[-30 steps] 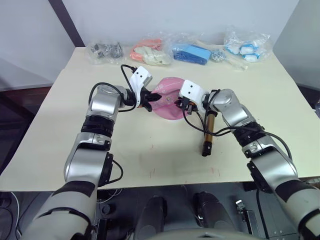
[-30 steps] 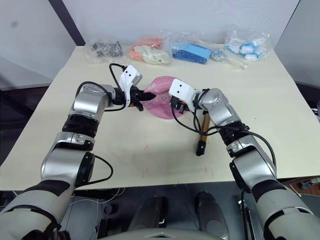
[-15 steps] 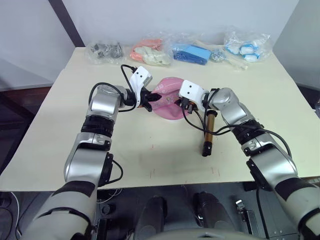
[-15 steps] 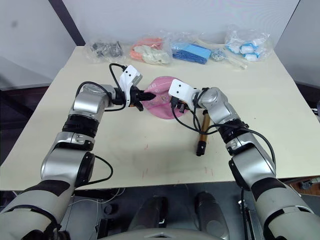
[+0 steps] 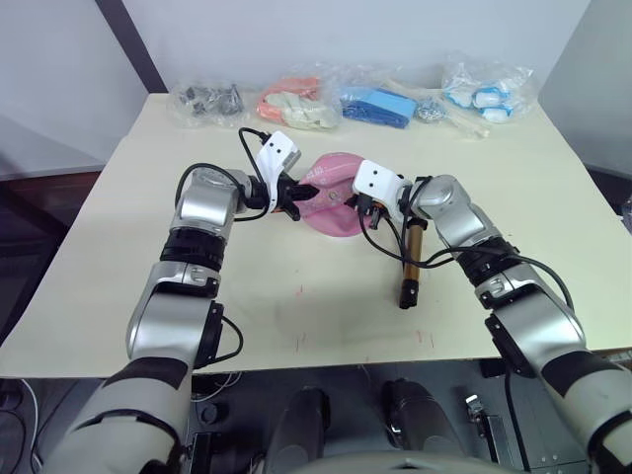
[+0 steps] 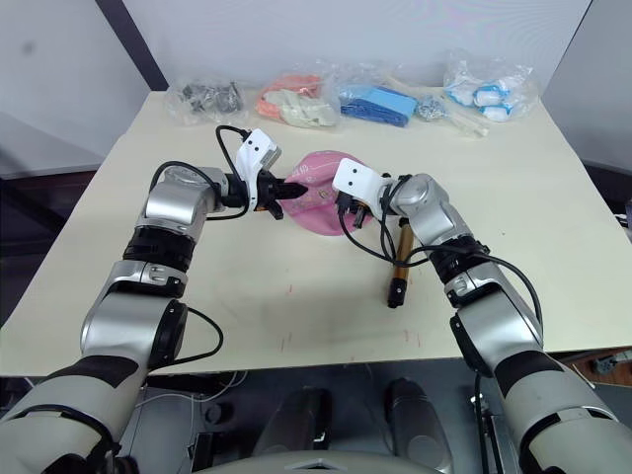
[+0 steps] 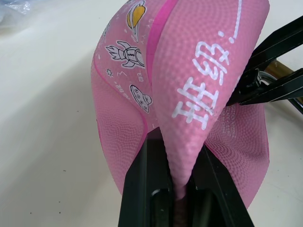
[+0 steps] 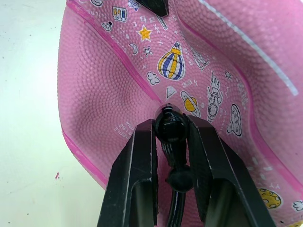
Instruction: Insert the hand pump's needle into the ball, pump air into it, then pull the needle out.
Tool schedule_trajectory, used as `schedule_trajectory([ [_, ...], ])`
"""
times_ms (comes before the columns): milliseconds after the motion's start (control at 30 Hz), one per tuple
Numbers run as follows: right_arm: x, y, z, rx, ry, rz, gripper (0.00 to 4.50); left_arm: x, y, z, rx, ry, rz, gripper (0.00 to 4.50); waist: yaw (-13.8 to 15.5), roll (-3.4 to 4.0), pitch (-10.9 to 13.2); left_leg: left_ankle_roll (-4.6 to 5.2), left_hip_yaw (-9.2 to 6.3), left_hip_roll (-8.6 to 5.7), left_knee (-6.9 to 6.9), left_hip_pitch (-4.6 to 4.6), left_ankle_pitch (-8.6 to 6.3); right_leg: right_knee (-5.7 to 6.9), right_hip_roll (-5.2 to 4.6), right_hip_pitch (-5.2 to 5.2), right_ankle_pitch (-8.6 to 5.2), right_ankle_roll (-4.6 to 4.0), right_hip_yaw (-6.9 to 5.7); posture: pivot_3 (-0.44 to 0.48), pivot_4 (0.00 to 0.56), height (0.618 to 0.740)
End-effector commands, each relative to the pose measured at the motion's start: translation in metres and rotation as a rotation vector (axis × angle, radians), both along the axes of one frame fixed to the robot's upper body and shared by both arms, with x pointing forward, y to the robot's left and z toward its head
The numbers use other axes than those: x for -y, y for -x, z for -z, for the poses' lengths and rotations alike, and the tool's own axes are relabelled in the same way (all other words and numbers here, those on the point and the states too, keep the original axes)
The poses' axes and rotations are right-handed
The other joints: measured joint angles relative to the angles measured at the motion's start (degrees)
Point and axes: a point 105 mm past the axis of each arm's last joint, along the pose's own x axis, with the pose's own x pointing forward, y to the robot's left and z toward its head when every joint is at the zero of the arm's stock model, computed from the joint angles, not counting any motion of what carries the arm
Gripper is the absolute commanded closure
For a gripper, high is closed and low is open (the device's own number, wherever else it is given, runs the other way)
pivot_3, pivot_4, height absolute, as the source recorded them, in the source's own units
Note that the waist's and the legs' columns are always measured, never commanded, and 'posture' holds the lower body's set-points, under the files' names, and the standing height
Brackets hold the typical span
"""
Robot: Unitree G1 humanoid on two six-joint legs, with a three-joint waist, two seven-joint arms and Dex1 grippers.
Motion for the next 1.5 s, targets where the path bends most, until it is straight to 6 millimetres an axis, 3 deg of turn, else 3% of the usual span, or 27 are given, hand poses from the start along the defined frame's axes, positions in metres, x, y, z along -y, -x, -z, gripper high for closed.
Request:
schedule_trajectory([
  [33, -0.009, 0.003, -0.016, -0.028, -0.071, 0.017, 4.14, 0.004, 0.002, 0.006, -0.021, 0.008, 0.014, 4.50, -0.02, 0.00, 0.00, 0.00, -0.01, 0.00, 0.00, 0.00, 0.00, 0.01, 0.00, 0.00, 0.00, 0.00, 0.00, 0.000, 0.150, 0.740],
  [467, -0.036, 0.028, -0.019, -0.331, -0.291, 0.310, 4.14, 0.005, 0.002, 0.008, -0.029, 0.022, 0.003, 4.50, 0.38, 0.00, 0.00, 0.00, -0.13, 0.01, 0.00, 0.00, 0.00, 0.04, -0.01, -0.03, 0.00, -0.01, 0.01, 0.000, 0.150, 0.740],
  [833, -0.048, 0.030, -0.020, -0.449, -0.428, 0.495, 4.14, 0.008, 0.003, 0.011, -0.037, 0.036, 0.006, 4.50, 0.41, 0.01, -0.01, 0.00, -0.10, 0.00, -0.01, 0.02, 0.00, 0.05, 0.00, -0.03, 0.00, -0.01, 0.03, 0.000, 0.150, 0.740],
  [1067, -0.059, 0.030, -0.021, -0.408, -0.378, 0.469, 4.14, 0.010, 0.004, 0.011, -0.039, 0.040, 0.011, 4.50, 0.15, 0.01, -0.02, 0.00, -0.09, 0.01, -0.01, 0.04, 0.00, 0.07, 0.01, -0.02, 0.01, 0.00, 0.05, 0.000, 0.150, 0.740],
  [1500, -0.069, 0.015, -0.001, -0.332, -0.205, 0.419, 4.14, 0.013, 0.003, 0.015, -0.048, 0.024, 0.025, 4.50, -1.05, 0.00, -0.04, 0.01, -0.10, 0.05, 0.02, 0.27, 0.01, 0.13, 0.08, 0.07, 0.02, 0.01, 0.20, 0.000, 0.150, 0.740],
])
